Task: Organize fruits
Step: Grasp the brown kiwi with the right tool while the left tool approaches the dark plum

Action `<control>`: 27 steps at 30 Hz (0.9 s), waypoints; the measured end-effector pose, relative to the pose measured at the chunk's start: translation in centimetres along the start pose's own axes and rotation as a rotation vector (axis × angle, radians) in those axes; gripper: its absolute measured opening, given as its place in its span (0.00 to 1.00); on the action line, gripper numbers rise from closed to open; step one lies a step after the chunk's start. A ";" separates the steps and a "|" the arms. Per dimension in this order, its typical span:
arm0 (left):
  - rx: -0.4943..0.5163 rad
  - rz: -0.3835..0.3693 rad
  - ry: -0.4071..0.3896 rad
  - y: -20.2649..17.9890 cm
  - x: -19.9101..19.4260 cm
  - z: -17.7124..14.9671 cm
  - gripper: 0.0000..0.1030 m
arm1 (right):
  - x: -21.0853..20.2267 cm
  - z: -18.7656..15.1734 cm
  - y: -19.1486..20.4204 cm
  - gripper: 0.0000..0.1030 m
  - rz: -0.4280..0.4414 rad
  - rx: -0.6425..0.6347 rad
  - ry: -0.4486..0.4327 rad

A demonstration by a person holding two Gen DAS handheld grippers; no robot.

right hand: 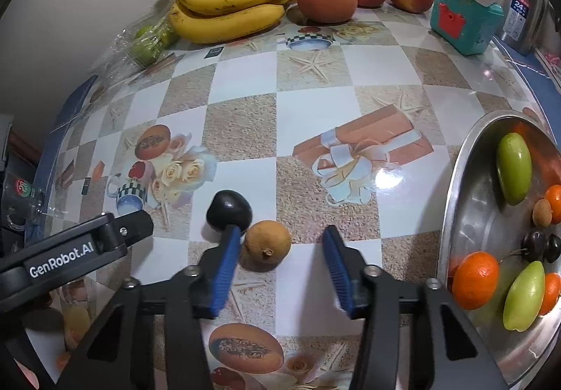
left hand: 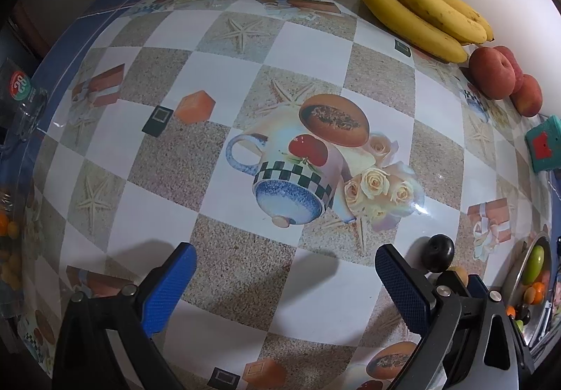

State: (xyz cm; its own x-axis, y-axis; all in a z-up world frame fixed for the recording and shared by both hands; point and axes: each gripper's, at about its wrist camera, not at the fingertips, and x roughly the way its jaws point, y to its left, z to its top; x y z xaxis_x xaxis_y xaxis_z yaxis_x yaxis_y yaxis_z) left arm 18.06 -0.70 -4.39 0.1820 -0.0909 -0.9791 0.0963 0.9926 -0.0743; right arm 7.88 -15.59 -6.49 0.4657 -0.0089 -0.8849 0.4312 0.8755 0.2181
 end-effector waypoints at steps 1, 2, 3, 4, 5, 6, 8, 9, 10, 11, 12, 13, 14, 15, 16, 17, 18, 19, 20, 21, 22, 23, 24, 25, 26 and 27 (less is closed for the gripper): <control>0.002 0.000 -0.001 -0.1 0.0 0.0 1.00 | 0.0 0.0 0.1 0.40 0.002 0.000 -0.001; 0.005 -0.002 0.001 -0.3 -0.1 0.0 1.00 | 0.0 0.0 0.1 0.39 0.005 0.001 -0.002; 0.008 -0.008 0.004 -0.4 -0.1 0.0 1.00 | 0.0 0.1 0.2 0.37 0.011 0.001 0.002; 0.009 -0.014 0.005 -0.6 0.0 -0.1 1.00 | 0.0 0.1 0.3 0.34 0.014 -0.001 0.004; 0.011 -0.018 0.006 -0.8 0.0 -0.1 1.00 | 0.0 0.1 0.3 0.33 0.015 -0.002 0.005; 0.016 -0.021 0.005 -1.0 -0.1 -0.2 1.00 | 0.0 0.1 0.4 0.29 0.016 -0.003 0.005; 0.023 -0.028 0.005 -1.4 -0.2 -0.3 1.00 | -0.1 0.1 0.4 0.28 0.024 0.006 0.003; 0.023 -0.037 0.007 -1.6 -0.2 -0.3 1.00 | -0.2 0.1 0.3 0.28 0.029 0.010 0.003; 0.022 -0.043 0.010 -1.7 -0.2 -0.4 1.00 | -0.2 0.1 0.2 0.28 0.033 0.013 0.003; 0.019 -0.052 0.014 -1.8 -0.2 -0.5 1.00 | -0.3 0.1 0.1 0.28 0.038 0.017 0.002; 0.020 -0.063 0.016 -2.0 -0.2 -0.5 1.00 | -0.5 0.2 0.1 0.28 0.044 0.023 0.002; 0.023 -0.071 0.016 -2.3 -0.2 -0.6 1.00 | -0.7 0.2 -0.1 0.28 0.048 0.026 0.000; 0.026 -0.079 0.015 -2.4 -0.2 -0.7 1.00 | -0.9 0.2 -0.2 0.28 0.051 0.032 -0.005; 0.027 -0.101 0.015 -2.7 -0.3 -0.8 1.00 | -1.2 0.4 -0.4 0.28 0.051 0.039 -0.012; 0.024 -0.121 0.017 -3.0 -0.3 -0.8 1.00 | -1.5 0.4 -0.7 0.28 0.048 0.046 -0.018; 0.022 -0.141 0.019 -3.3 -0.2 -0.9 0.99 | -1.8 0.5 -1.0 0.28 0.041 0.054 -0.022; 0.023 -0.165 0.019 -3.5 -0.2 -0.9 0.99 | -1.9 0.5 -1.2 0.28 0.035 0.061 -0.026; 0.028 -0.178 0.015 -3.9 -0.3 -1.1 0.99 | -2.2 0.6 -1.7 0.28 0.024 0.072 -0.032; 0.037 -0.187 0.007 -4.3 -0.5 -1.1 0.98 | -2.5 0.7 -2.1 0.28 0.014 0.081 -0.037; 0.053 -0.194 -0.006 -4.9 -0.8 -1.2 0.97 | -2.7 0.7 -2.4 0.28 0.008 0.089 -0.042; 0.073 -0.200 -0.019 -5.5 -1.0 -1.3 0.94 | -3.1 0.8 -2.9 0.27 0.004 0.100 -0.049; 0.094 -0.204 -0.029 -6.2 -1.3 -1.5 0.90 | -3.3 0.9 -3.2 0.28 0.003 0.110 -0.053; 0.112 -0.206 -0.034 -6.7 -1.4 -1.6 0.89 | -3.6 0.9 -3.6 0.28 0.003 0.121 -0.058; 0.130 -0.208 -0.038 -7.2 -1.5 -1.7 0.87 | -3.9 1.0 -4.0 0.28 0.003 0.131 -0.064; 0.151 -0.209 -0.042 -7.9 -1.5 -1.9 0.87 | -4.2 1.1 -4.3 0.28 0.003 0.142 -0.069; 0.174 -0.209 -0.045 -8.6 -1.5 -2.1 0.86 | -4.6 1.1 -4.6 0.28 0.003 0.150 -0.075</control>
State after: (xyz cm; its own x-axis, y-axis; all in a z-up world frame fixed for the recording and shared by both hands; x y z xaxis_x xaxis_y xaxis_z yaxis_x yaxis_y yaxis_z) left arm 14.86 -8.91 -2.65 0.1831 -0.2993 -0.9364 0.3018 0.9236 -0.2362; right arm 4.60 -20.13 -2.98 0.5208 -0.0470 -0.8524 0.5380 0.7933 0.2850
